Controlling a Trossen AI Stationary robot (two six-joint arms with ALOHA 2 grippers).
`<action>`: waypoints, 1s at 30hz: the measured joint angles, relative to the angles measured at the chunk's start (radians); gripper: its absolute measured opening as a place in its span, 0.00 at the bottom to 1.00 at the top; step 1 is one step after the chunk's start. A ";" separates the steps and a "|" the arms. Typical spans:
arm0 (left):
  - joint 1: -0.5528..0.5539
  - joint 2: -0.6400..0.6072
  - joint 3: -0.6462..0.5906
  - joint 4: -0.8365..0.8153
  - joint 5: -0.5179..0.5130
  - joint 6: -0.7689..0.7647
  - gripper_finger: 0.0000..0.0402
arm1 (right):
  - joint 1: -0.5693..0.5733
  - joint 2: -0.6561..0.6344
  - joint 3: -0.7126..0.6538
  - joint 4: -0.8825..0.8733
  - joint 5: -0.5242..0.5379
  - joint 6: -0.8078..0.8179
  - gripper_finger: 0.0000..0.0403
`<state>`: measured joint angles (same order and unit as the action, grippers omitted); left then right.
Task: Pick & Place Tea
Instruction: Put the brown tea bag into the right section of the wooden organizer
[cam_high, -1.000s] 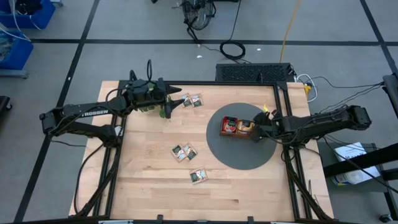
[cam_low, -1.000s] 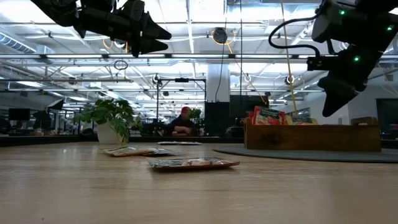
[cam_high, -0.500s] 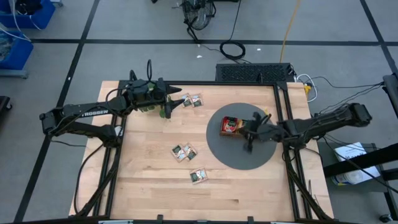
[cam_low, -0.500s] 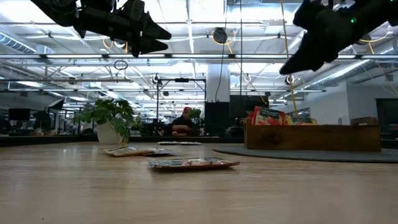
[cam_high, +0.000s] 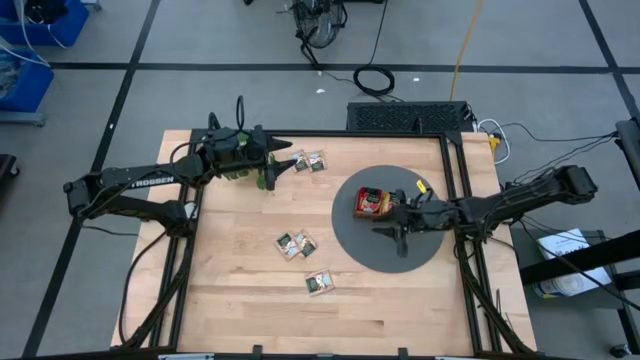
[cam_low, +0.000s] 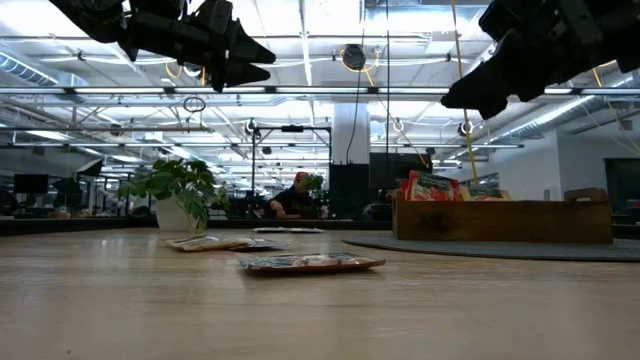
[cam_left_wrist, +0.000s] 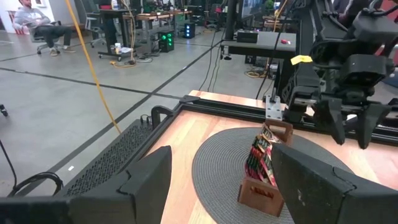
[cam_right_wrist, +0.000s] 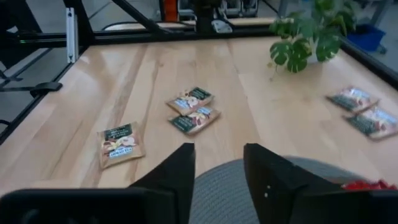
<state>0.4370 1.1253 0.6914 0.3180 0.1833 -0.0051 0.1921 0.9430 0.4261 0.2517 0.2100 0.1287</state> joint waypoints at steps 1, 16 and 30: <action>0.000 0.000 0.000 0.000 0.000 0.000 0.67 | 0.000 -0.006 0.000 0.004 -0.003 -0.014 0.32; -0.014 -0.001 0.000 0.071 -0.002 -0.136 0.67 | 0.000 -0.040 0.000 -0.002 -0.003 -0.125 0.35; 0.026 0.155 0.292 -0.507 -0.158 -0.243 0.67 | -0.001 -0.039 0.000 -0.054 0.030 -0.144 0.34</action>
<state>0.4632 1.2807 0.9830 -0.1887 0.0252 -0.2477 0.1913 0.9035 0.4259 0.1973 0.2398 -0.0154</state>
